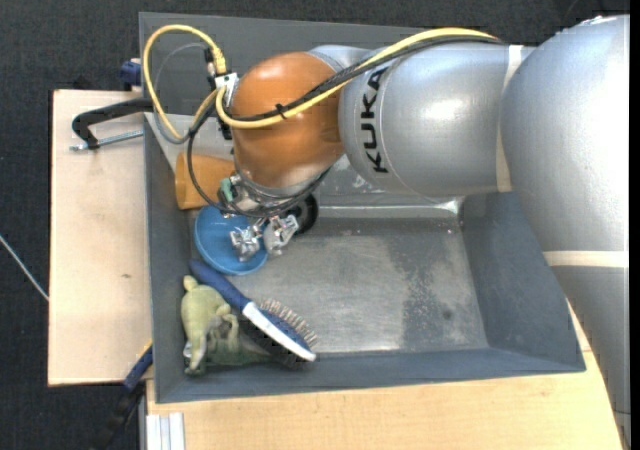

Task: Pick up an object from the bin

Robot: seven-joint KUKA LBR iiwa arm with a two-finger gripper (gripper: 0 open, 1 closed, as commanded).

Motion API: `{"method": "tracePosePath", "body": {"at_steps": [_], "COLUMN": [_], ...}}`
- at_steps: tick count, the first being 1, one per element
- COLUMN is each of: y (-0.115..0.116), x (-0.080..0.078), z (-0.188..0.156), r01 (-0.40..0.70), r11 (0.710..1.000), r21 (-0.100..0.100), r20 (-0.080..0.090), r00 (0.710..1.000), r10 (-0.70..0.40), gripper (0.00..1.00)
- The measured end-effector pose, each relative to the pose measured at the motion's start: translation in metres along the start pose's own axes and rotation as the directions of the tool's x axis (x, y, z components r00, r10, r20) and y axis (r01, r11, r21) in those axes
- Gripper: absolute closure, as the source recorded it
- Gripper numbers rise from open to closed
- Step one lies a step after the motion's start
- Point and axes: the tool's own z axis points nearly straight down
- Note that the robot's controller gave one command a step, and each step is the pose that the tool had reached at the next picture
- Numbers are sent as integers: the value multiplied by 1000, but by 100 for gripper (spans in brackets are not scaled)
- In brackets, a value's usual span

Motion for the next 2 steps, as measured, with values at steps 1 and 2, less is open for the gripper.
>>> {"method": "tracePosePath", "body": {"at_steps": [1,2], "y": [-5,-7], "x": [7,8], "z": [-29,-32], "r01": [-11,-17], "r11": [1000,1000], "r21": [-1,-6], "r20": [13,18], "r00": [1000,1000], "r10": [11,17], "gripper": [100,100]}}
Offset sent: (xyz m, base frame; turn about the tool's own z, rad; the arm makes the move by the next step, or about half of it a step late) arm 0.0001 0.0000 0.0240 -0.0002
